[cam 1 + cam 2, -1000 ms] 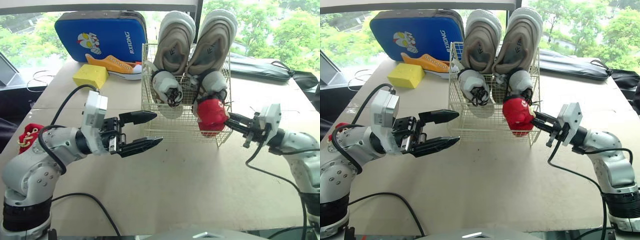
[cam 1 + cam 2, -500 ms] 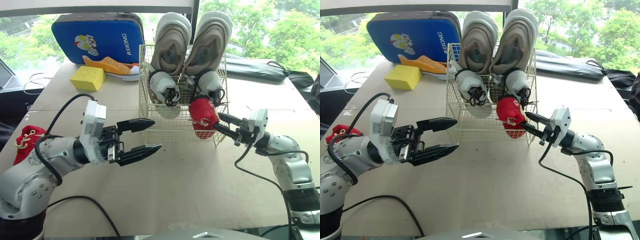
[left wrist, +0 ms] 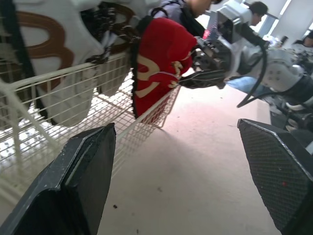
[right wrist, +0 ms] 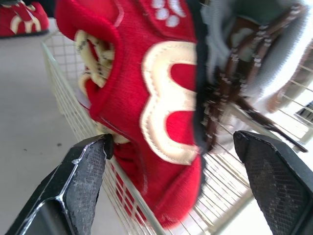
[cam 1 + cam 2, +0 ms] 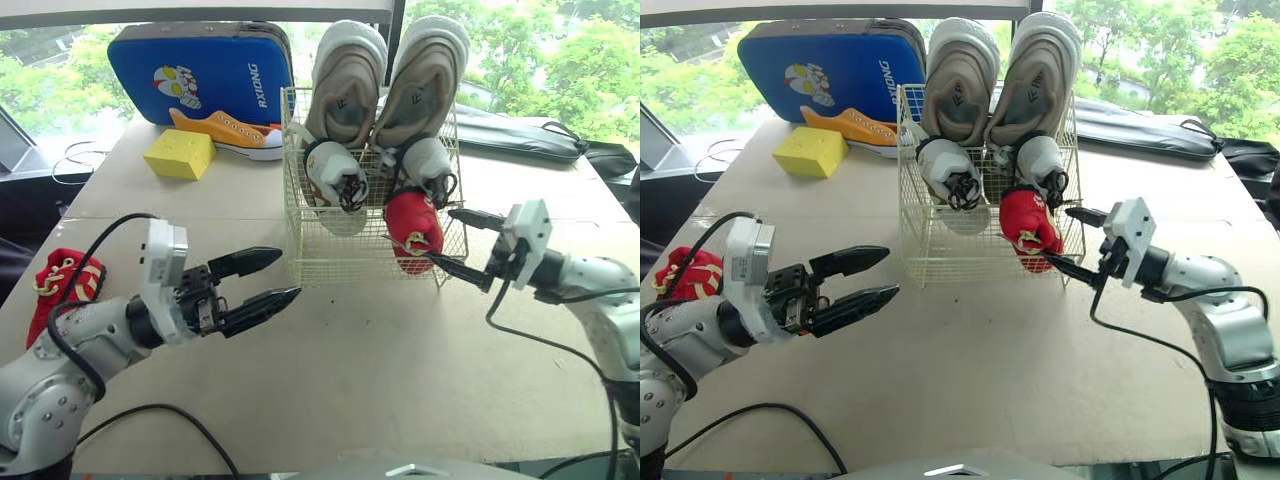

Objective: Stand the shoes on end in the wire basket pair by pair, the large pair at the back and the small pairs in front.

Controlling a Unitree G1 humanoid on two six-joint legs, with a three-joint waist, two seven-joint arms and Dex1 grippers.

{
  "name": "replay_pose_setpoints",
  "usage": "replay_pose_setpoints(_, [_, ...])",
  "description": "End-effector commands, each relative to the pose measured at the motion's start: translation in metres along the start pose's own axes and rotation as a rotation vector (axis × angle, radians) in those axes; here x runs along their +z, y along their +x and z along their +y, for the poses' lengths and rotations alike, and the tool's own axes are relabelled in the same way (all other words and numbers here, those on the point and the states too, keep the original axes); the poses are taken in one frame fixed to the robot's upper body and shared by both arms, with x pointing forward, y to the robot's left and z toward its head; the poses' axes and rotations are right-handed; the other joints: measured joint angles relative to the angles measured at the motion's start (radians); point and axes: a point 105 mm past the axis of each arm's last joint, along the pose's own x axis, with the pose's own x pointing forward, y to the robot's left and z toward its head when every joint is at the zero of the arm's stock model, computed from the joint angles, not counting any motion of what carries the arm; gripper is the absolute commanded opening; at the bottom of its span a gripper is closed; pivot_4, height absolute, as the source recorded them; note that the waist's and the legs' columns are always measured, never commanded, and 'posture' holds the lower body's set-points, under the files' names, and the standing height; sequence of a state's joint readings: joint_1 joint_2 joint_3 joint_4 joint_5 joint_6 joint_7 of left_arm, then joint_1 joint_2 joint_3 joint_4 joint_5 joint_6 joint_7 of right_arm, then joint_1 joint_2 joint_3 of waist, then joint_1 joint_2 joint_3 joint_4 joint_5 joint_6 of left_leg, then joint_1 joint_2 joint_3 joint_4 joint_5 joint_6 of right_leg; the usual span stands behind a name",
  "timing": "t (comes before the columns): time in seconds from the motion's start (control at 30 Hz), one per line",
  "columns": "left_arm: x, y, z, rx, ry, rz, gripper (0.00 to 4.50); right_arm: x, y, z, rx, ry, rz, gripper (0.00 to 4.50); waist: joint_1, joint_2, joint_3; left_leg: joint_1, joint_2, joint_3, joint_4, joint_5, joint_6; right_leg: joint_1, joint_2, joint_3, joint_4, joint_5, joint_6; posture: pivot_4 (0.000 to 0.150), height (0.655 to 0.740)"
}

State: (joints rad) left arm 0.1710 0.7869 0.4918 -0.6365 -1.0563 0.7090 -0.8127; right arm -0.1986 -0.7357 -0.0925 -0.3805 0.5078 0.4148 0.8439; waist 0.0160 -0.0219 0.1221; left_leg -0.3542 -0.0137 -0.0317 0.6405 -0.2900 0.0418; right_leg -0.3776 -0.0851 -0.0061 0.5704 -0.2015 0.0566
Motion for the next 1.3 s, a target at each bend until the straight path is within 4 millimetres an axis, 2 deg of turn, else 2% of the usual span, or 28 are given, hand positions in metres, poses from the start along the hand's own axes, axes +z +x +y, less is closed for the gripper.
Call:
replay_pose_setpoints(0.03, [0.009, -0.012, 0.009, 0.115, 0.044, -0.029, 4.39, 0.013, -0.012, -0.005, -0.041, -0.073, 0.033, 4.06, -0.001, 0.000, 0.000, 0.000, 0.000, 0.000, 0.000, 0.000, 0.000, 0.000, 0.000, 0.000, 0.000, 0.000, 0.000, 0.150, 0.7400])
replay_pose_setpoints(0.1, [0.006, -0.025, 0.024, 0.241, 0.017, -0.035, 4.39, 0.021, -0.024, -0.006, -0.020, -0.054, 0.030, 4.06, -0.001, 0.000, 0.000, -0.001, 0.000, 0.000, 0.000, 0.000, 0.000, 0.000, -0.001, 0.000, 0.000, 0.000, 0.000, 0.150, 0.7400])
replay_pose_setpoints(0.13, [0.006, -0.033, 0.033, 0.308, 0.016, -0.037, 4.39, 0.029, -0.029, -0.009, -0.026, -0.072, 0.016, 4.29, -0.001, 0.001, 0.000, -0.001, 0.000, 0.000, 0.000, 0.000, 0.000, 0.000, -0.002, 0.000, 0.000, 0.000, 0.000, 0.150, 0.7400])
replay_pose_setpoints(0.23, [0.006, -0.058, 0.052, 0.444, -0.047, -0.057, 4.39, 0.060, -0.029, 0.007, 0.084, -0.097, -0.068, 4.29, -0.002, 0.000, 0.001, -0.001, 0.000, -0.001, 0.000, 0.000, 0.000, 0.000, -0.002, -0.001, 0.000, 0.000, 0.000, 0.150, 0.7400])
replay_pose_setpoints(0.3, [0.009, -0.079, 0.072, 0.597, -0.030, -0.081, 4.39, 0.083, -0.020, 0.020, 0.172, -0.097, -0.163, 4.29, -0.005, -0.001, 0.001, 0.000, 0.001, -0.001, 0.000, 0.000, 0.000, 0.000, -0.001, -0.005, 0.000, 0.000, 0.001, 0.150, 0.7400])
replay_pose_setpoints(0.37, [0.013, -0.111, 0.087, 0.756, 0.009, -0.105, 4.39, 0.107, -0.007, 0.042, 0.328, -0.121, -0.253, 4.29, -0.011, -0.001, 0.001, 0.000, 0.002, -0.001, -0.001, 0.000, 0.000, 0.000, -0.002, -0.006, 0.000, 0.000, 0.001, 0.150, 0.7400])
replay_pose_setpoints(0.47, [0.012, -0.144, 0.088, 0.883, 0.027, -0.094, 4.39, 0.122, 0.006, 0.060, 0.474, -0.167, -0.304, 4.29, -0.015, -0.005, 0.001, 0.003, 0.002, -0.002, -0.004, 0.000, 0.000, -0.001, -0.005, -0.009, 0.000, 0.000, 0.001, 0.150, 0.7400])
replay_pose_setpoints(0.67, [0.003, -0.186, 0.067, 1.053, 0.048, 0.006, 4.39, 0.121, 0.017, 0.068, 0.568, -0.199, -0.297, 4.29, 0.000, -0.006, 0.001, 0.000, -0.001, -0.002, -0.005, -0.004, -0.005, -0.001, -0.009, -0.011, -0.005, 0.000, 0.000, 0.150, 0.7400])
replay_pose_setpoints(0.8, [-0.016, -0.224, 0.071, 1.224, 0.018, 0.106, 4.39, 0.108, 0.020, 0.075, 0.605, -0.180, -0.275, 4.29, 0.003, -0.005, 0.001, -0.001, -0.001, -0.003, -0.005, -0.004, -0.005, -0.001, -0.010, -0.013, -0.007, 0.000, 0.000, 0.150, 0.7400])
replay_pose_setpoints(0.97, [-0.033, -0.228, 0.084, 1.190, -0.016, 0.160, 4.39, 0.098, 0.021, 0.075, 0.599, -0.165, -0.242, 4.29, 0.000, -0.006, 0.001, 0.000, 0.000, -0.003, -0.005, -0.004, -0.005, -0.002, -0.015, -0.022, -0.002, 0.000, 0.001, 0.150, 0.7400])
replay_pose_setpoints(1.07, [-0.046, -0.237, 0.103, 1.219, 0.012, 0.237, 4.45, 0.091, 0.018, 0.073, 0.577, -0.154, -0.195, 4.42, 0.001, -0.005, 0.001, 0.000, 0.000, -0.003, -0.004, -0.004, -0.006, -0.003, -0.019, -0.030, 0.000, 0.000, 0.001, 0.150, 0.7400])
replay_pose_setpoints(1.17, [-0.051, -0.247, 0.117, 1.260, 0.046, 0.273, 4.45, 0.090, 0.015, 0.072, 0.566, -0.145, -0.187, 4.42, -0.001, -0.005, 0.001, 0.000, 0.000, -0.003, -0.005, -0.004, -0.006, -0.003, -0.020, -0.036, 0.001, 0.000, 0.001, 0.150, 0.7400])
replay_pose_setpoints(1.3, [-0.062, -0.252, 0.124, 1.242, 0.012, 0.304, 4.45, 0.091, 0.012, 0.072, 0.555, -0.140, -0.185, 4.42, -0.007, -0.005, 0.001, 0.000, 0.000, -0.002, -0.005, -0.004, -0.006, -0.004, -0.020, -0.036, 0.000, 0.000, 0.001, 0.150, 0.7400])
